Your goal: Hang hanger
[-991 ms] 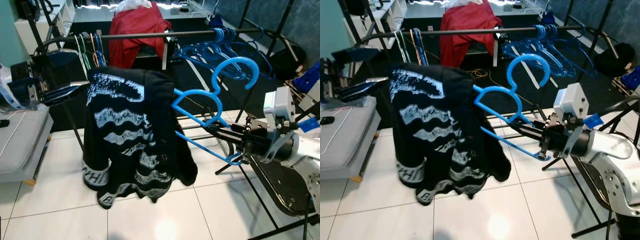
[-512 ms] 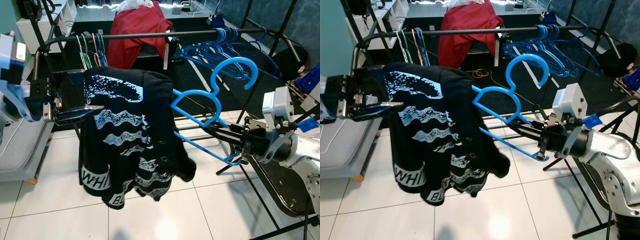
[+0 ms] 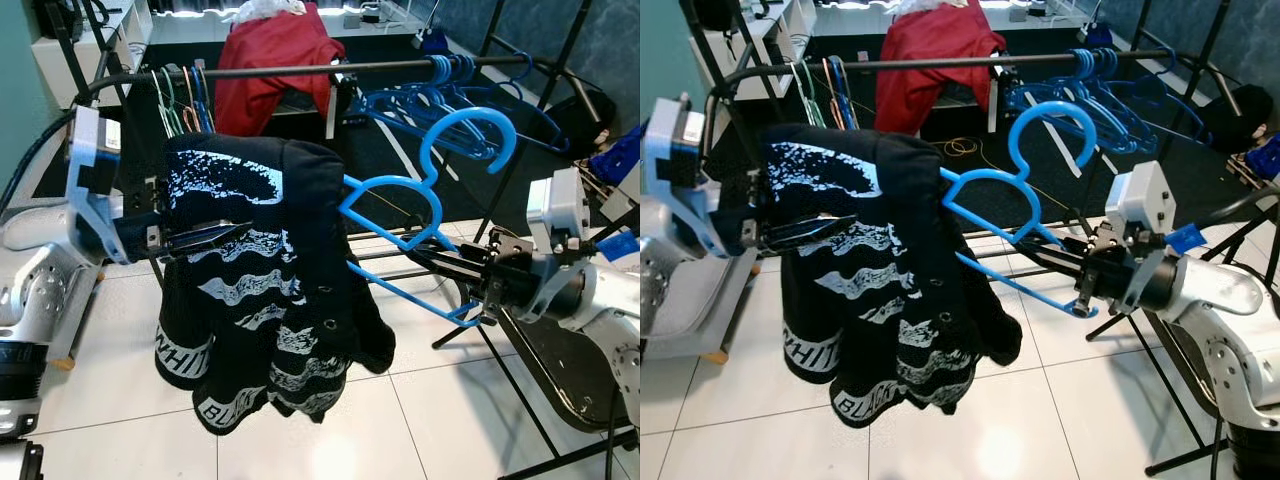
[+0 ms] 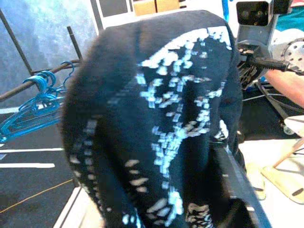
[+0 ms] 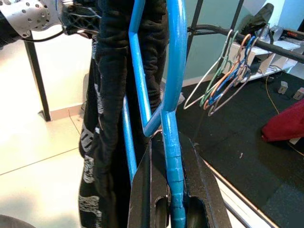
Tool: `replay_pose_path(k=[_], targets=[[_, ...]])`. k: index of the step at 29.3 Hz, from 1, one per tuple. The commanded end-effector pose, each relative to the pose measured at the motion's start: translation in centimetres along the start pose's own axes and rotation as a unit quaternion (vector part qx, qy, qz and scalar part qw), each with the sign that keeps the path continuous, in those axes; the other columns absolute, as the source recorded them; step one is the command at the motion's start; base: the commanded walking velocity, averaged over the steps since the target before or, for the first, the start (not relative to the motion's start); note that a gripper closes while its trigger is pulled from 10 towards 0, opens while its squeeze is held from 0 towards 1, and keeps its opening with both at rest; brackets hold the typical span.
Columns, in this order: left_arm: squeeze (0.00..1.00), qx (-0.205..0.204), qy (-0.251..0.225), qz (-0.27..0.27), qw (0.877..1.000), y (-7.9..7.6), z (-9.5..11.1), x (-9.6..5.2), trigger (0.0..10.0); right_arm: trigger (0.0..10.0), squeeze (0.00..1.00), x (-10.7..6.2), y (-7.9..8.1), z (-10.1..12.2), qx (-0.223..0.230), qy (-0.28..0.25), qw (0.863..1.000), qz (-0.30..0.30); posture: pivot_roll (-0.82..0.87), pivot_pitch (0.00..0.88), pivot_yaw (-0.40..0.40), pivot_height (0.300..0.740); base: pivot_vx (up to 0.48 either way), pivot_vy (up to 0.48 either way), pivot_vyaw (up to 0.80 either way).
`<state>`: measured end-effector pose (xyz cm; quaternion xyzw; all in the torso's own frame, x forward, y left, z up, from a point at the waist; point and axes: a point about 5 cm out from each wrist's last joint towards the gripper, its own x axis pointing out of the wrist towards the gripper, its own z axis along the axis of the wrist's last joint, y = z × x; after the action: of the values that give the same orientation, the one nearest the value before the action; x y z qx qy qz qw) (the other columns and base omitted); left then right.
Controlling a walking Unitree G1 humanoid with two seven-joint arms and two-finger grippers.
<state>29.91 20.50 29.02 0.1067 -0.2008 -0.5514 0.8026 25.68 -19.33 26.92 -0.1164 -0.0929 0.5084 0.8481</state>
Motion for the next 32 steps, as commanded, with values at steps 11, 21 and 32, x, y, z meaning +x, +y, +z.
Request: replay_pose_path(k=[11,21,32], targets=[[0.00,0.035,0.031,0.224,0.974,3.4,-0.4,-6.4,0.0,0.0,0.00,-2.0,-1.3,-1.3,0.000,0.036,0.998,-0.060,-0.09,0.093,0.018,0.740,0.000,0.000,0.00],[0.00,0.059,-0.014,0.470,0.881,5.8,1.4,-12.8,0.0,0.0,0.00,-5.8,-1.9,-8.0,0.048,0.228,0.958,-0.165,-0.09,0.107,0.020,0.740,0.000,0.000,0.00],[0.00,0.004,-0.122,0.381,0.917,4.1,1.3,-5.4,0.0,10.0,0.00,-3.3,0.7,-12.1,0.061,0.341,0.930,-0.123,-0.09,0.117,0.010,0.740,0.000,0.000,0.00]])
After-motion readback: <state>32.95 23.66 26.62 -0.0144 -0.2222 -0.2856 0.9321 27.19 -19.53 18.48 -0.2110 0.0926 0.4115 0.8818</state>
